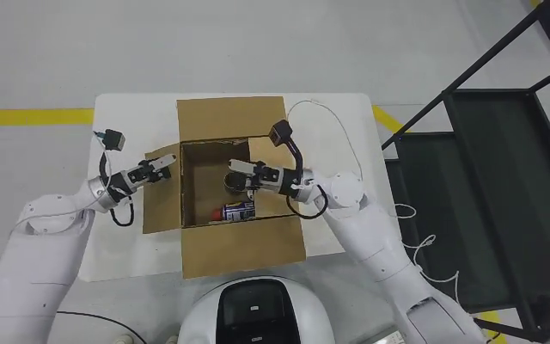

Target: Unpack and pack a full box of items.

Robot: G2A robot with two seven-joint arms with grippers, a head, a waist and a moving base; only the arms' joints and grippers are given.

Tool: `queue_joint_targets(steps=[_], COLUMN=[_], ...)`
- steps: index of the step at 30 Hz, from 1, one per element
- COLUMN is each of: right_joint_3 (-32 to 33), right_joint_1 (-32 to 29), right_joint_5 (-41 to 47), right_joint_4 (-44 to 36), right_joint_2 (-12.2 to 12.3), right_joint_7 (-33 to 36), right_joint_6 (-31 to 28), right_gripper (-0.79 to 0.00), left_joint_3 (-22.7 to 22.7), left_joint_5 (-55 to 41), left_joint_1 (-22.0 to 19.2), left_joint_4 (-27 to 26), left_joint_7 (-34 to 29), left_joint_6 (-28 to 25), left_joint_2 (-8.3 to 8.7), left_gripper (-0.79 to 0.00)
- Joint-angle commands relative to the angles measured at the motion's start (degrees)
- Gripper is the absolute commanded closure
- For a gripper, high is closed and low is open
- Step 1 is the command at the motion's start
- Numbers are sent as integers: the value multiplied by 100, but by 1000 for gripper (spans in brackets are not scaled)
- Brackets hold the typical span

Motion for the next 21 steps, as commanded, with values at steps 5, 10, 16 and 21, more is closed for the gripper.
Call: queue_joint_targets(steps=[5,10,16,21], right_joint_3=[170,320,448,507], right_joint_1=[-135,-261,-353,-384], right_joint_5=[-23,-10,18,38], right_joint_4=[-79,-175,-208,-164], right_joint_2=[58,105,151,178], right_joint_7=[-91,-151,-208,-255], right_joint_6=[6,-43,-53,-30], right_gripper=[-785,-785,-785,-785], left_joint_3=[253,348,457,615], left_joint_5=[127,177,141,143], left_joint_1=[-104,-124,-163,-249], left_joint_4=[-21,-55,-176,-229], left_joint_7=[123,109,139,217], left_joint_6=[101,91,162,228], left_joint_2=[-57,-76,-108,-154], left_gripper=[-785,-785,-785,-785])
